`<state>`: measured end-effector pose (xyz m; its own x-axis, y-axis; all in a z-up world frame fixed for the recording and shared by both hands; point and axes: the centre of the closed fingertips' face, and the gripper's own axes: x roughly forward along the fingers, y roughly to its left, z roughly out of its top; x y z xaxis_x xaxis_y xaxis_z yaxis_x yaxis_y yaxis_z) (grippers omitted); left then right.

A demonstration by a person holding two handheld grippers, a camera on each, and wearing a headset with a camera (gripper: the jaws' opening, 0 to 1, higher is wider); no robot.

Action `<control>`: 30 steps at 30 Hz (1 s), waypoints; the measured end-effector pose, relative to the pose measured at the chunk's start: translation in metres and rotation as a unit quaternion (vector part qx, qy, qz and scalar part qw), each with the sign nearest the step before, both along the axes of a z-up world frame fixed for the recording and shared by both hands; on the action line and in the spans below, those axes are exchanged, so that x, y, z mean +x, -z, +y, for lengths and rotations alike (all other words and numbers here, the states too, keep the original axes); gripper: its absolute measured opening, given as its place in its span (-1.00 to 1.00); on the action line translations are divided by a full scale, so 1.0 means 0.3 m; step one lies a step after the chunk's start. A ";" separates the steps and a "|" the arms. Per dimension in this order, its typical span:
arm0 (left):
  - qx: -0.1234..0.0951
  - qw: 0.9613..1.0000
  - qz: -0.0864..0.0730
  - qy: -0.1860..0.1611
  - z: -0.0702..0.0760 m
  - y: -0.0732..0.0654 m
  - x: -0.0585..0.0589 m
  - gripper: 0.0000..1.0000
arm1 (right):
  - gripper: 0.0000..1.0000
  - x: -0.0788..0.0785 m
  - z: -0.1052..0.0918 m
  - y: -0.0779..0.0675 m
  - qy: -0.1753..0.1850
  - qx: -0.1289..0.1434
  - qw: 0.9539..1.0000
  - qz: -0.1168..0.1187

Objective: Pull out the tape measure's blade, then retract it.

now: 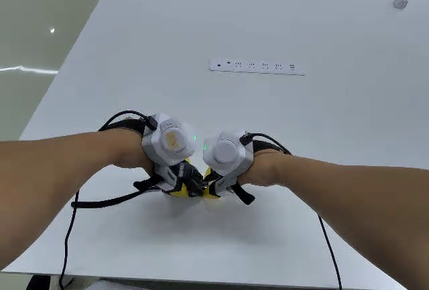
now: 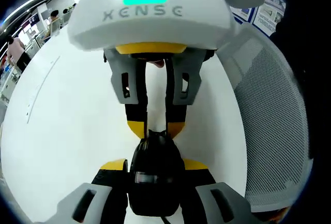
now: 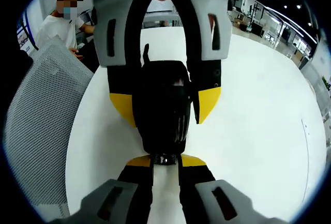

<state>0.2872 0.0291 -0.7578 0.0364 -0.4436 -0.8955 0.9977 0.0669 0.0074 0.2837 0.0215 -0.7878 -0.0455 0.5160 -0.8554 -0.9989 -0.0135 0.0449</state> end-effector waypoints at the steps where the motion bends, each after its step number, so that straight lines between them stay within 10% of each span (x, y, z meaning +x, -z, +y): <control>1: 0.000 1.000 0.000 -0.001 0.002 0.000 0.000 -0.29 | -0.65 -0.003 -0.003 0.001 0.013 -0.009 1.000 0.010; 5: -0.003 1.000 0.001 -0.003 0.003 0.001 0.002 -0.29 | -0.67 -0.002 0.000 0.003 -0.006 -0.043 0.999 -0.005; 30: 0.000 1.000 -0.001 -0.003 0.011 0.002 0.001 -0.29 | -0.77 -0.005 -0.020 0.002 0.033 -0.015 0.999 0.003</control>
<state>0.2877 0.0324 -0.7585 0.0415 -0.4428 -0.8957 0.9973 0.0734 0.0099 0.2822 0.0156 -0.7884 -0.0176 0.4920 -0.8704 -0.9973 0.0529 0.0501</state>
